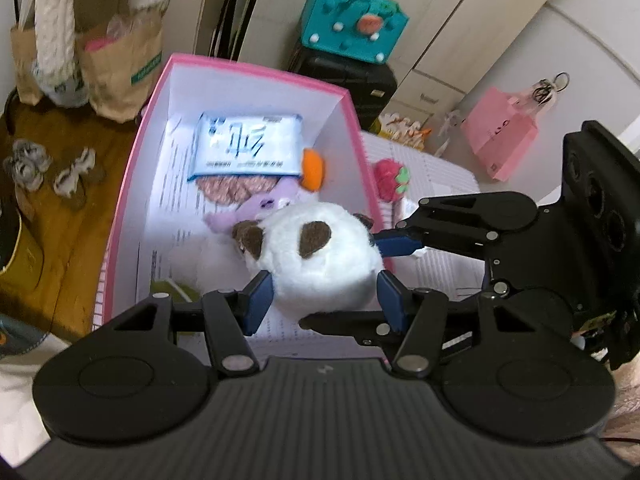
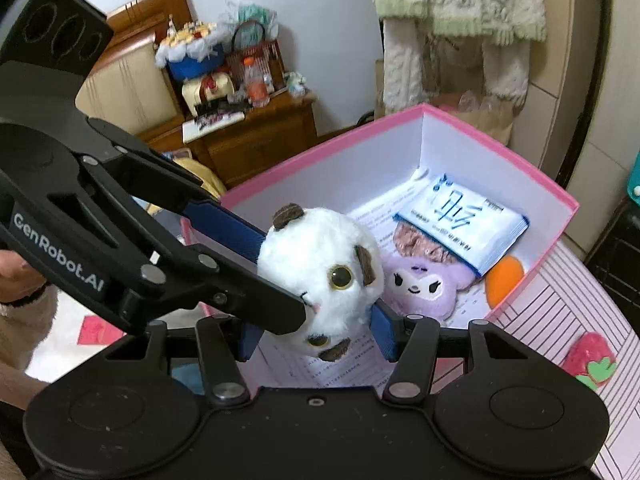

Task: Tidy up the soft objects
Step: 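Carry the panda plush with both tools over the pink box, then open both tools to drop the panda plush into the box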

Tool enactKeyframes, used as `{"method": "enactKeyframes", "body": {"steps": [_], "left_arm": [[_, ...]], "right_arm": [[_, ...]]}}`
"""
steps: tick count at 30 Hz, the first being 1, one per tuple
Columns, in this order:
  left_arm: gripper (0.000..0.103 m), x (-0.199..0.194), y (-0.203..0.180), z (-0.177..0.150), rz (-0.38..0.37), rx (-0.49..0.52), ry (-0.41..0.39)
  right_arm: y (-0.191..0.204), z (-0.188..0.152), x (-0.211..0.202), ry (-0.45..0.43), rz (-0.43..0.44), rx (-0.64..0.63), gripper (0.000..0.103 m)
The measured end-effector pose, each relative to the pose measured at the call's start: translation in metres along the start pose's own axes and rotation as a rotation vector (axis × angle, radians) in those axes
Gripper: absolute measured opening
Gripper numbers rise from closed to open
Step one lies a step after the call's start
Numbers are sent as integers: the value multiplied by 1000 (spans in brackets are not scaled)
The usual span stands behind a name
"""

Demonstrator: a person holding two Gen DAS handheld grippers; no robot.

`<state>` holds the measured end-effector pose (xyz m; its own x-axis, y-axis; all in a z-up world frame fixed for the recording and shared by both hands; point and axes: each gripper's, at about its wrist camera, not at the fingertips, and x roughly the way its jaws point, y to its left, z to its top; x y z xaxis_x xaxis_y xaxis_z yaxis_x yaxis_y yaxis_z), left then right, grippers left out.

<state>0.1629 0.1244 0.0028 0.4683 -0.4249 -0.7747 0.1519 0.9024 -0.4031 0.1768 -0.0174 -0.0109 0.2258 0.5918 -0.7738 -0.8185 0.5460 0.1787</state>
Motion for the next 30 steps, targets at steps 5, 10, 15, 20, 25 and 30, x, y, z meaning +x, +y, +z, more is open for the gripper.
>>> {"method": "enactKeyframes", "body": {"steps": [5,10,15,20,25,30], "left_arm": [[59,11,7,-2,15,15,24],[63,2,-2,-6,82,96,-25],[63,-11,-12,-15,91,129,-49],[64,-26,-33,-24,128,192,-55],[66,-43,-58,-33,173,255,-63],[67,-55,-81,-43,185,301,-67]], "right_arm": [[-1,-6,7,23,-49,-42,65],[-1,-12,-8,3,-49,-58,65],[1,-21,-34,-40,-33,-50,65],[4,-31,-64,-73,-13,-29,65],[10,-44,-95,-90,-5,-24,65],[12,-61,-124,-121,-8,-10,65]]}}
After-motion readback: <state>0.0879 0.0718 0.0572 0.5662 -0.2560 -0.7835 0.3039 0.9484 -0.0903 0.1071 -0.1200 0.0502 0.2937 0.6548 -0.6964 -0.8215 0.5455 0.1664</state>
